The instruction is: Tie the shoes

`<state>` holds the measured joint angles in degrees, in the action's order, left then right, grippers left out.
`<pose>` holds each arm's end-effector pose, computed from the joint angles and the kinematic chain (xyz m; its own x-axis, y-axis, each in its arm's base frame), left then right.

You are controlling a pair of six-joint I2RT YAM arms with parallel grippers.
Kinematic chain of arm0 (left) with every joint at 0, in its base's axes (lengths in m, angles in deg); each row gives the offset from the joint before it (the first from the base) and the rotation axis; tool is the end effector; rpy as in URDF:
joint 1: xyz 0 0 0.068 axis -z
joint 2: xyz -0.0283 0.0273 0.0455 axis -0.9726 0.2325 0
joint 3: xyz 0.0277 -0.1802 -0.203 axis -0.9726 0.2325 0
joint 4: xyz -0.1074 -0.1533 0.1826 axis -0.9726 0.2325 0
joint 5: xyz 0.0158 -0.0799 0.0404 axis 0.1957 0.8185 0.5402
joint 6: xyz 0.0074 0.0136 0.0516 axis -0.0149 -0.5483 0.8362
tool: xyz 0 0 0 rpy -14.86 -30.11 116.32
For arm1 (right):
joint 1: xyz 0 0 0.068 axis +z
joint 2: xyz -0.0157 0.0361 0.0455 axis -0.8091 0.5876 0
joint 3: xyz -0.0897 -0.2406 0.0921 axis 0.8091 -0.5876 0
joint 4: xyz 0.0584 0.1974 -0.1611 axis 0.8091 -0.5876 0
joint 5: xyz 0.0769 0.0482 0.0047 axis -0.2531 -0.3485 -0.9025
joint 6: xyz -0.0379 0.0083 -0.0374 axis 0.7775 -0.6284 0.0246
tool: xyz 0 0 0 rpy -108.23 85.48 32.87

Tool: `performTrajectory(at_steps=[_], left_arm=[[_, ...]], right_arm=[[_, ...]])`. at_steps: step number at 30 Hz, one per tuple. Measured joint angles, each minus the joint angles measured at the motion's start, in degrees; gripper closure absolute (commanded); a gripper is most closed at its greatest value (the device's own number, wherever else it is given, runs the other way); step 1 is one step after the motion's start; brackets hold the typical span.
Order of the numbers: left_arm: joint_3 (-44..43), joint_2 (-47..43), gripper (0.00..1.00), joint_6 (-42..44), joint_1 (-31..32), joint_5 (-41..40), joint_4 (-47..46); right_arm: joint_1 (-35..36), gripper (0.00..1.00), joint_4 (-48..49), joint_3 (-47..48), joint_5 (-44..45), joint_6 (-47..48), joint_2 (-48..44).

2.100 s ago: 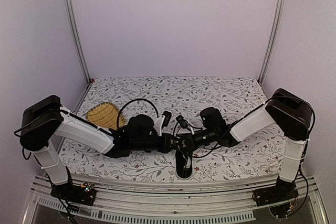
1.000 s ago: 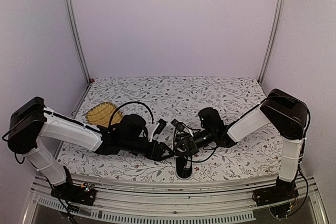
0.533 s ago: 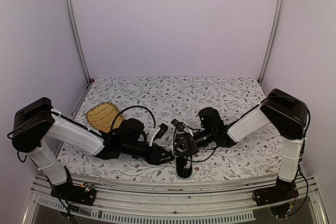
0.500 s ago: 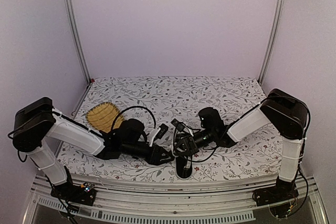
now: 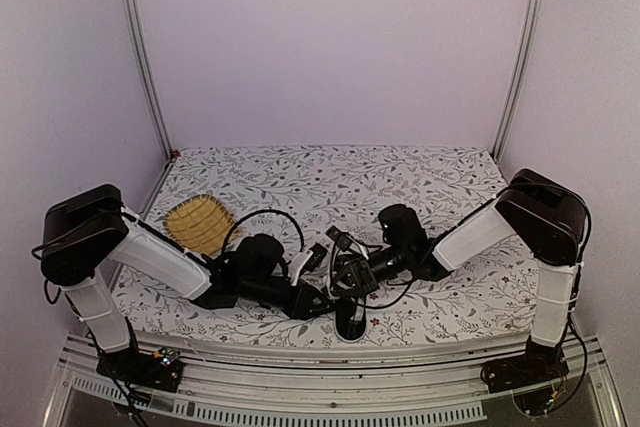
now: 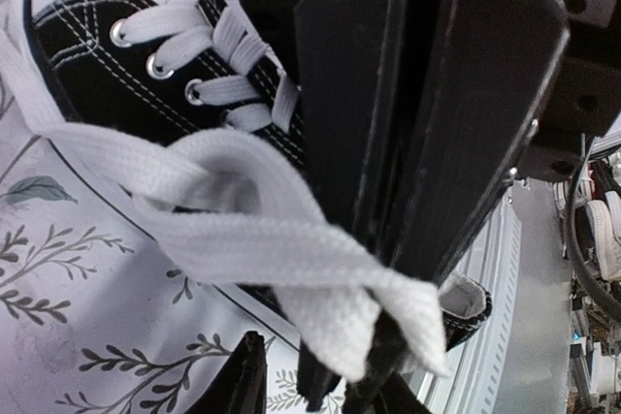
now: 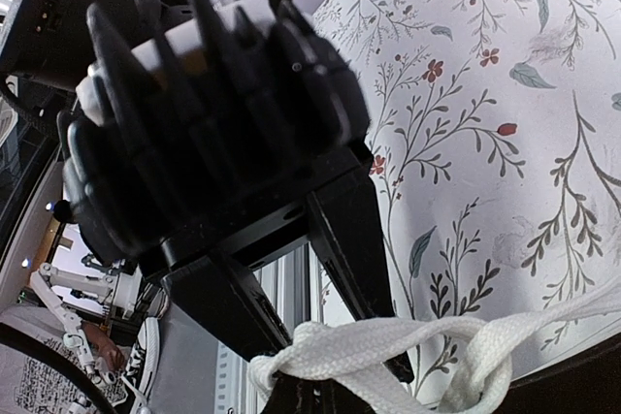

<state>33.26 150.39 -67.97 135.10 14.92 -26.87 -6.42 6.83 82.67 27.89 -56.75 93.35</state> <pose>0.1544 -0.2775 0.1201 -0.7762 0.2678 -0.5709 0.6239 0.4569 -0.6340 0.2256 0.2920 0.1155 -0.6962 -0.4141 -0.5863 -0.6387 -0.0153 0.7693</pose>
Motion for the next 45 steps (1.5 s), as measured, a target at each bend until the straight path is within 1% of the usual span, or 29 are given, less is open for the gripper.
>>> performTrajectory(at_steps=[2, 5, 8, 12, 15, 16, 17, 21, 27, 34, 38, 42, 45], left_arm=[[-0.2, 0.7, 0.73, -0.2, 0.1, 0.1, -1.0], [-0.4, 1.4, 0.8, -0.7, 0.2, 0.1, -2.0], [-0.6, 1.6, 1.0, -1.3, 0.4, 0.3, -3.0], [-0.2, 1.6, 1.0, -2.8, 0.7, -0.7, -5.1], [1.6, 0.7, 1.0, -4.1, 0.7, -2.8, -6.8], [2.3, 0.1, 1.0, -4.7, 0.7, -3.5, -6.9], [2.9, -0.5, 1.0, -5.2, 0.6, -4.3, -6.8], [3.4, -2.4, 1.0, -6.9, 0.5, -6.1, -5.1], [3.4, -5.0, 1.0, -8.4, 0.4, -7.4, 1.1], [3.4, -8.9, 1.0, -9.0, 0.3, -8.7, 10.5], [3.4, -12.5, 1.0, -9.1, 0.3, -9.3, 16.8], [3.4, -15.6, 1.0, -9.0, 0.3, -8.5, 22.3], [3.4, -18.3, 1.0, -9.0, 0.3, -6.8, 24.3]], right_arm=[[0.0, 0.98, 0.0, 0.0, 0.0, 0.0, 0.0], [0.0, 0.98, 0.0, 0.0, 0.0, 0.0, 0.0], [-0.1, 0.98, 0.0, 0.0, 0.3, 0.0, 0.0], [-0.5, 0.96, 0.4, 0.0, 0.8, -0.2, 0.0], [-0.5, 0.84, 0.3, -0.2, 1.6, -0.2, -0.4], [-0.7, 0.82, 0.2, -0.4, 1.9, -0.3, -0.8], [-0.8, 0.76, -0.1, -0.8, 2.4, -0.3, -1.3], [-1.5, 0.64, -2.3, -2.9, 4.7, 0.4, -5.0], [-2.8, 0.54, -10.7, -4.3, 9.9, 4.5, -12.6], [-3.1, 0.48, -21.5, -4.3, 16.9, 9.9, -17.1], [-3.1, 0.47, -26.0, -4.3, 20.5, 11.5, -20.0], [-3.1, 0.47, -28.1, -4.3, 24.8, 11.0, -24.2], [-3.1, 0.46, -29.2, -4.3, 28.6, 7.4, -27.3]])
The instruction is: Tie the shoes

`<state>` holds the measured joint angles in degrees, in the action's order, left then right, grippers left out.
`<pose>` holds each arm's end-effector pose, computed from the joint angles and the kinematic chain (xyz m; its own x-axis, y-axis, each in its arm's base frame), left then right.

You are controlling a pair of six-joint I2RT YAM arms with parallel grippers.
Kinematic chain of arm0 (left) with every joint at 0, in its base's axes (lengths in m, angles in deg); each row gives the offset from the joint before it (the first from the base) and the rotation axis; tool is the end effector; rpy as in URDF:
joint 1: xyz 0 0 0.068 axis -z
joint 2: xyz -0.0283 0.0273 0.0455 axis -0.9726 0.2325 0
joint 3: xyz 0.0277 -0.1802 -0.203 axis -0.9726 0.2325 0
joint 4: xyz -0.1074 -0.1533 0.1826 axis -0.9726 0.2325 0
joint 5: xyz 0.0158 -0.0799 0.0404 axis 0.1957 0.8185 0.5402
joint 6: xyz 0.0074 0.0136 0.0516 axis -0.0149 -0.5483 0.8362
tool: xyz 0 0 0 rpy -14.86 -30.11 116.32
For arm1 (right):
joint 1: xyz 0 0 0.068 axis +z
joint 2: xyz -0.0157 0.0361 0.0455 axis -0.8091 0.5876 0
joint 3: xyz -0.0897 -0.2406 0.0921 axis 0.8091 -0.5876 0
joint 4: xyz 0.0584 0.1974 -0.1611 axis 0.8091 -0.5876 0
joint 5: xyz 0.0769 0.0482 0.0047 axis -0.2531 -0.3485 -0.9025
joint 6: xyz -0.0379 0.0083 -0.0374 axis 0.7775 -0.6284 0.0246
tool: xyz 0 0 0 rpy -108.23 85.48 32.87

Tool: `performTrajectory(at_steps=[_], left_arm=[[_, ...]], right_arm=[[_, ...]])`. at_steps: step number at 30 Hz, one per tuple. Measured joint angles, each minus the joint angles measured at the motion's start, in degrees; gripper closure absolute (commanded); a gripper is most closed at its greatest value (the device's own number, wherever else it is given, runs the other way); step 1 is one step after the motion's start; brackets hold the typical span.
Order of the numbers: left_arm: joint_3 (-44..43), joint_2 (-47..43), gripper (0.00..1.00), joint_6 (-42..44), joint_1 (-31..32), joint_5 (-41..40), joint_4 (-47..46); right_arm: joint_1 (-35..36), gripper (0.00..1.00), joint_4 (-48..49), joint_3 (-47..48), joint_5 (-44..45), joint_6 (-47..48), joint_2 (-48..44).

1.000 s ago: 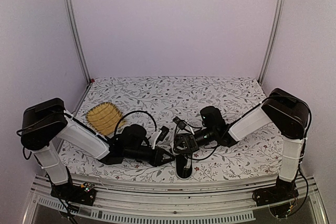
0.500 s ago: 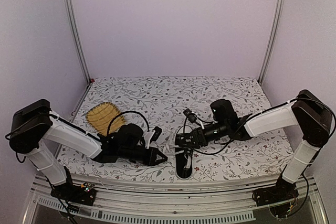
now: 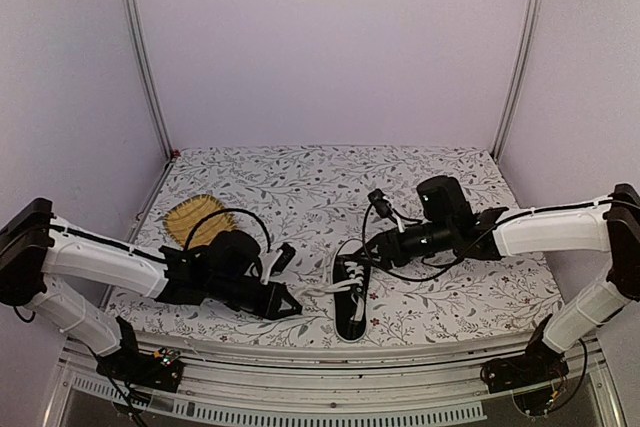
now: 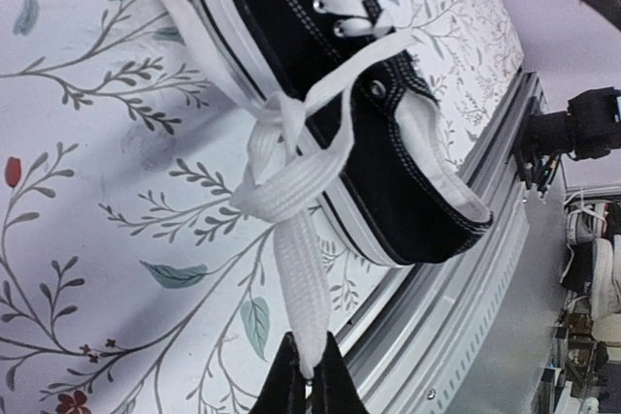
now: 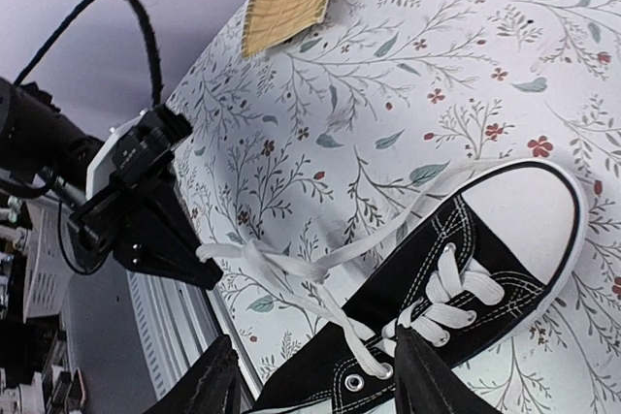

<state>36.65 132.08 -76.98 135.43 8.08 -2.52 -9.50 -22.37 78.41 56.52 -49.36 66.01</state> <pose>0.1305 -0.2337 0.1552 -0.8907 0.1947 -0.4108 0.4300 0.6542 -0.6222 0.2107 0.2321 0.2005 -0.6911 -0.2731 -0.6692 -0.7072 0.4466 0.5481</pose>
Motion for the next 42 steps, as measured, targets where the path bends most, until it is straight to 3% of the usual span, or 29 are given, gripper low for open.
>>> performTrajectory(at_steps=[9, 14, 25, 30, 37, 42], left_arm=[[-2.3, -2.7, 1.0, 0.1, 0.5, 6.4, -1.6], [-4.8, -1.1, 1.0, 1.2, 1.9, 7.7, -2.6], [-6.9, 0.0, 1.0, 3.1, 5.1, 7.3, -4.0], [-7.7, 0.8, 1.0, 3.7, 5.4, 7.1, -4.6], [-9.1, 2.5, 1.0, 4.6, 6.0, 6.6, -3.8], [-9.4, 2.7, 1.0, 5.1, 6.1, 5.3, -3.5]], right_arm=[[8.8, 0.39, 0.3, -2.5, 9.6, -23.5, -7.3], [14.1, 0.39, 1.3, -2.8, 11.6, -30.9, -7.4], [16.3, 0.45, 9.4, -2.6, 10.2, -43.2, -0.2], [17.7, 0.56, 10.8, -1.0, 9.0, -45.8, 3.5], [18.1, 0.96, 12.8, -0.4, 8.4, -48.1, 4.5], [18.2, 0.98, 13.2, -0.3, 8.5, -48.9, 4.5]])
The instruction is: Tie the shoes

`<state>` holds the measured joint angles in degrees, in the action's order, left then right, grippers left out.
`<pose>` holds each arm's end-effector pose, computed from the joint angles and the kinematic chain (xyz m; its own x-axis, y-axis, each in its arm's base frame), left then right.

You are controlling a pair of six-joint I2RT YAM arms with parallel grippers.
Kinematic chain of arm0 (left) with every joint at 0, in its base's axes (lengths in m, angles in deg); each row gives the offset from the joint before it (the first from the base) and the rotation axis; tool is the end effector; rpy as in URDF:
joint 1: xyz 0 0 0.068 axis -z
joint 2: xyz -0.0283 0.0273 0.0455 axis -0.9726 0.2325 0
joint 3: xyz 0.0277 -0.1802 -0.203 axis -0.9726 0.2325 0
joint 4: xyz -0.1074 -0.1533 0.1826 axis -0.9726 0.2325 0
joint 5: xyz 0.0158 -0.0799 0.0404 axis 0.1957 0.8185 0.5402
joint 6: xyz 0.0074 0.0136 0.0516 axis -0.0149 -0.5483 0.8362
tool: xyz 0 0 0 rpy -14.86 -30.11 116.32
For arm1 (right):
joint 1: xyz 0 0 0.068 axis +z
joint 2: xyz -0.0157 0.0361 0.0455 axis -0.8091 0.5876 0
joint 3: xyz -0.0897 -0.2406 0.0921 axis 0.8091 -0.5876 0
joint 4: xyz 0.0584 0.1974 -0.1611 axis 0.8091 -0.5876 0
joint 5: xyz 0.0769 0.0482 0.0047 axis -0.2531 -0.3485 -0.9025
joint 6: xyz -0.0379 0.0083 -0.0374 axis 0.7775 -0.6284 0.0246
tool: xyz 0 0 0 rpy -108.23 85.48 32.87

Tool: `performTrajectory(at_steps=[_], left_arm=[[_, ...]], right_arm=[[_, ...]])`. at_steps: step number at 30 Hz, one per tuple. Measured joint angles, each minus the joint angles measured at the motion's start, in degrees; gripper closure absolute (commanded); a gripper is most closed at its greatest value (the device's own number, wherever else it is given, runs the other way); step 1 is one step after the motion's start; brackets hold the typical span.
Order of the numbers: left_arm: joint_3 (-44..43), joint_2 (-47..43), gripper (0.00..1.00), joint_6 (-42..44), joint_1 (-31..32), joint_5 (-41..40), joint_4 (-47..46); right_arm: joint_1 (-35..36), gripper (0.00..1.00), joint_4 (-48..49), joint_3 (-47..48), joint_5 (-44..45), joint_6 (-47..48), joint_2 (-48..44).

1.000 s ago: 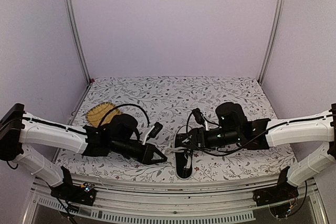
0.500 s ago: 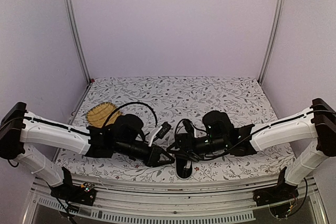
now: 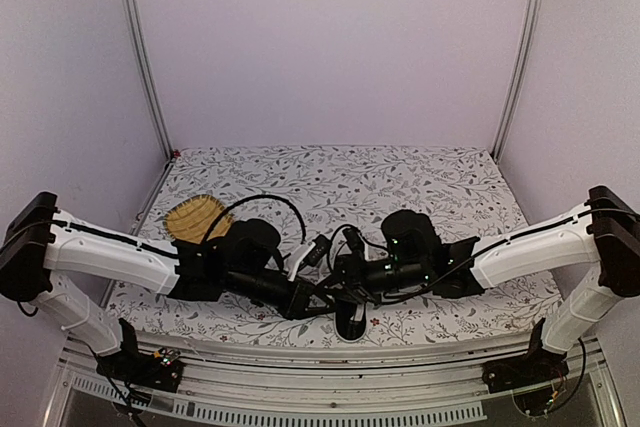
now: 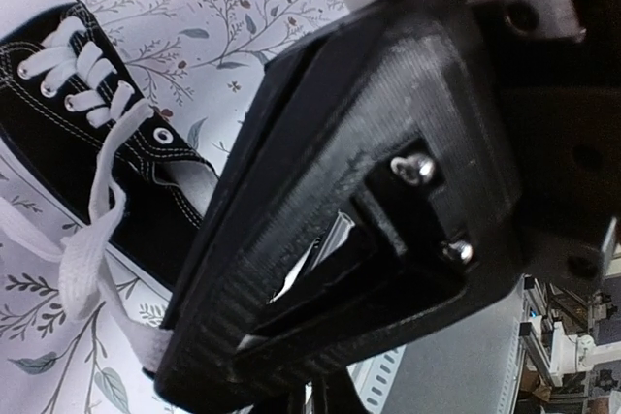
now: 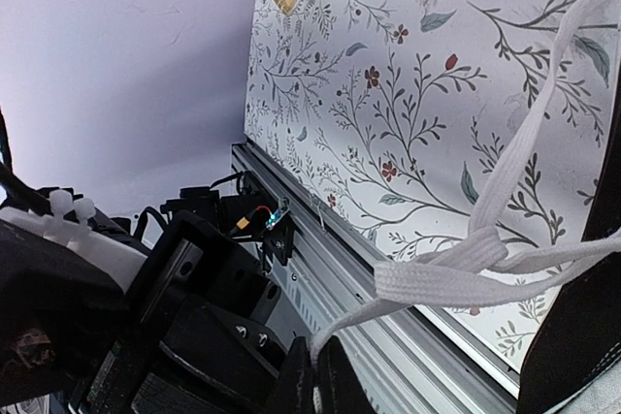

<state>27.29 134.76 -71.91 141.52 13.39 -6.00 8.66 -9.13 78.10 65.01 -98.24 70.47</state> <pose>0.1186 -0.2827 0.1972 -0.7827 0.3054 -0.5424 0.6220 0.4179 -0.6622 0.1413 0.3020 0.1950 -0.9851 -0.0238 -0.1706 -0.1645 0.4245 0.8904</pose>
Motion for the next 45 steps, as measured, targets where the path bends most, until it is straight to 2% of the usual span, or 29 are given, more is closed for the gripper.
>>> performTrajectory(at_steps=[1, 2, 5, 6, 10, 16, 20, 31, 40, 43, 45], left_arm=[[0.0, 0.0, 1.0, 0.0, 0.0, -0.3, 0.1], [0.0, 0.0, 0.96, 0.0, 0.0, -0.7, 0.2], [0.0, -0.3, 0.64, -0.1, 0.0, -2.3, 0.2], [0.1, -0.6, 0.58, 0.0, 0.0, -2.8, 0.2], [1.0, -2.6, 0.49, -0.2, 0.0, -4.5, 0.1], [5.8, -7.8, 0.53, 1.5, -2.6, -7.6, -0.5], [9.0, -7.6, 0.56, 6.9, -5.5, -11.3, -3.7], [10.4, 3.5, 0.44, 31.8, -5.8, -16.1, -20.1], [6.1, 12.3, 0.42, 40.0, -5.9, -17.4, -23.3], [3.9, 15.1, 0.47, 40.8, -5.9, -17.9, -23.9], [2.5, 17.2, 0.63, 41.4, -6.1, -18.4, -24.9]], right_arm=[[0.0, 0.98, 0.0, 0.0, 0.2, 0.0, -0.1], [0.0, 0.98, -0.1, -0.1, 0.4, -0.2, -0.5], [0.0, 0.98, -0.8, -1.0, 1.4, -0.3, -3.0], [0.0, 0.98, -1.0, -1.5, 1.7, -0.3, -4.1], [-0.3, 0.98, -2.3, -3.6, 2.9, 0.0, -8.6], [-2.5, 0.98, -5.9, -6.8, 3.8, 0.8, -11.5], [-3.6, 0.98, -8.5, -7.5, 4.5, 1.8, -12.9], [-4.7, 0.98, -11.0, -7.7, 5.2, 2.7, -14.8], [-5.1, 0.98, -12.0, -7.7, 5.6, 2.7, -15.4], [-5.2, 0.98, -12.3, -7.7, 5.6, 2.7, -15.6], [-5.3, 0.98, -12.8, -7.7, 5.6, 2.8, -15.9]])
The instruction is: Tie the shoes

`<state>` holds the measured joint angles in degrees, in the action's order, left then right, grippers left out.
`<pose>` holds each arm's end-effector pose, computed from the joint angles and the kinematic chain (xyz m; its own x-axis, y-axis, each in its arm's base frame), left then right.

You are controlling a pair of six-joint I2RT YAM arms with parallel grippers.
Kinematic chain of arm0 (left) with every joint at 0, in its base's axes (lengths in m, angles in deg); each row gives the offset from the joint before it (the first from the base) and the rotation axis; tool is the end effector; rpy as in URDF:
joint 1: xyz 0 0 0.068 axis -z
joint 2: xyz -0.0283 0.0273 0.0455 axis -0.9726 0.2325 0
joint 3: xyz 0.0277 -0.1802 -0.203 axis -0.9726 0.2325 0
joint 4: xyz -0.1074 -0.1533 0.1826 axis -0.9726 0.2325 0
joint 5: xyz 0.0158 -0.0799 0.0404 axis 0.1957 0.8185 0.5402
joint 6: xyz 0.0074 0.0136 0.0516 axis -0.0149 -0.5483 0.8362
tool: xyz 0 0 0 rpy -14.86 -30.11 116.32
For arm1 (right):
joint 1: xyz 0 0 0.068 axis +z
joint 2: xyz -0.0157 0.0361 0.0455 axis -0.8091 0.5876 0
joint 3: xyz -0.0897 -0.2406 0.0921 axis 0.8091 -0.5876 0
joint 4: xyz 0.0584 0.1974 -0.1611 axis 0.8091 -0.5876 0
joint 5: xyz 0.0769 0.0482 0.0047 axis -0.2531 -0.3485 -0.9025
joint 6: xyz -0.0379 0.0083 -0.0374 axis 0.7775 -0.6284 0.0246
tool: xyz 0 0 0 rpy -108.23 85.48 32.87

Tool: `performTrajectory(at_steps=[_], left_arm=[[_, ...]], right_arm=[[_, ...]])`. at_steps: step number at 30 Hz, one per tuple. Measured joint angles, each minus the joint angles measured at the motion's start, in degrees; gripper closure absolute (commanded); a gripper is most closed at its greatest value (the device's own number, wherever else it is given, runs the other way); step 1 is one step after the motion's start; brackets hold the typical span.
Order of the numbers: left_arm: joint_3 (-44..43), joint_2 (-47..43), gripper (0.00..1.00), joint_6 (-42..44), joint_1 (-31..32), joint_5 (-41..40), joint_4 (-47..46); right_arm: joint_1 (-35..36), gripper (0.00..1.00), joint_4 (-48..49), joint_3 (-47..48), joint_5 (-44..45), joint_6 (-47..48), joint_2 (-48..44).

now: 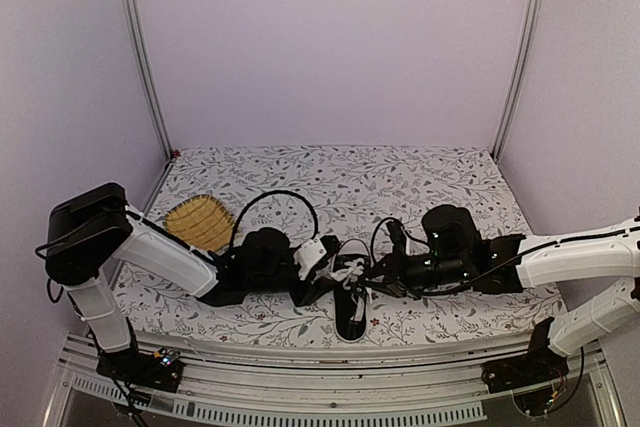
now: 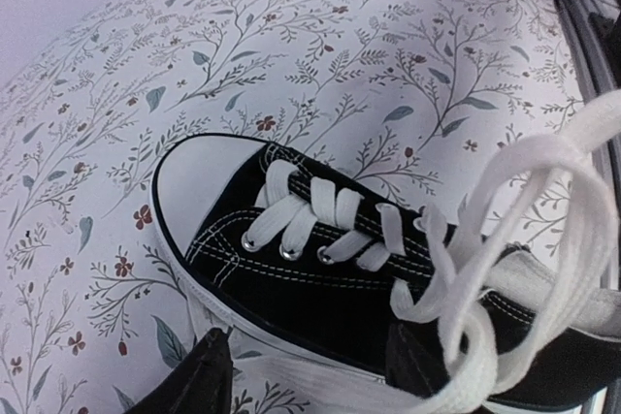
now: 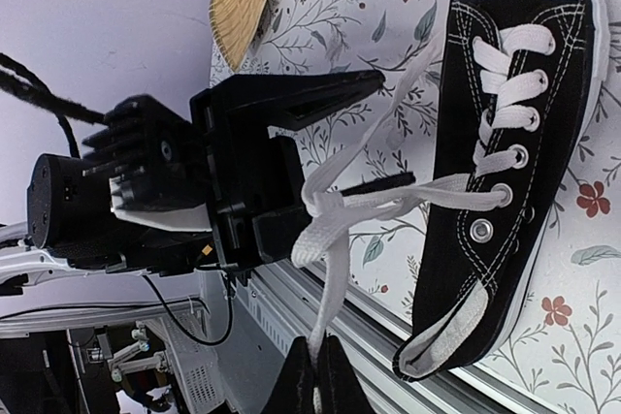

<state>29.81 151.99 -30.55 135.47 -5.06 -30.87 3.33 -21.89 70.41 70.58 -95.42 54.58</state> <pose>0.1739 -0.2904 0.1322 -0.1940 0.4330 -0.8803 0.8801 0.4733 0.0388 0.1398 0.2364 0.2098 -0.9697 0.1088 -0.2186 -0.1287 0.5332 0.8362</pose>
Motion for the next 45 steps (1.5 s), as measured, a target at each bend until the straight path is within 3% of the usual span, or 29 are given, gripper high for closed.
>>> performTrajectory(at_steps=[4, 11, 16, 20, 26, 31, 33, 36, 38, 41, 45], left_arm=[[-1.9, 2.6, 1.0, -0.6, -0.2, -0.8, -0.8], [-3.0, 3.7, 1.0, -3.9, -0.7, -3.1, -0.2], [-3.3, 2.8, 1.0, -7.7, -0.9, -6.4, 3.3], [-3.4, 0.2, 1.0, -11.4, -1.7, -10.8, 8.4], [-3.5, -4.7, 1.0, -15.8, -4.9, -13.5, 15.3], [-6.6, -4.9, 1.0, -15.3, -5.2, -10.7, 19.0], [-8.6, -4.8, 1.0, -14.8, -5.3, -8.9, 19.7], [-11.9, -4.6, 1.0, -13.6, -5.6, -5.4, 19.9], [-13.2, -4.6, 1.0, -12.9, -5.9, -2.6, 19.8], [-14.5, -4.1, 1.0, -12.4, -6.4, 2.1, 19.8], [-15.2, -3.0, 1.0, -11.9, -6.9, 6.2, 19.9]], right_arm=[[-0.5, 0.98, -1.6, 0.0, 0.5, 0.6, -1.1], [-4.3, 0.98, -13.4, 1.6, 9.5, 8.4, -3.5], [-12.3, 0.98, -19.1, 0.3, 14.6, 14.2, -3.5], [-18.0, 0.98, -21.3, -3.8, 16.4, 16.9, -3.9], [-21.0, 0.98, -22.2, -8.0, 15.2, 18.4, -7.5], [-19.9, 0.98, -16.4, -8.1, 6.6, 21.8, -10.3], [-16.2, 0.98, -14.1, -6.9, 4.1, 24.2, -10.6], [-4.6, 0.97, -10.1, -2.2, 1.4, 28.3, -9.3], [1.8, 0.9, -6.5, 1.6, 0.2, 30.5, -6.9], [10.4, 0.48, -1.9, 9.0, -0.1, 33.7, 0.6], [15.9, 0.27, -1.6, 18.5, 1.7, 37.0, 11.8]])
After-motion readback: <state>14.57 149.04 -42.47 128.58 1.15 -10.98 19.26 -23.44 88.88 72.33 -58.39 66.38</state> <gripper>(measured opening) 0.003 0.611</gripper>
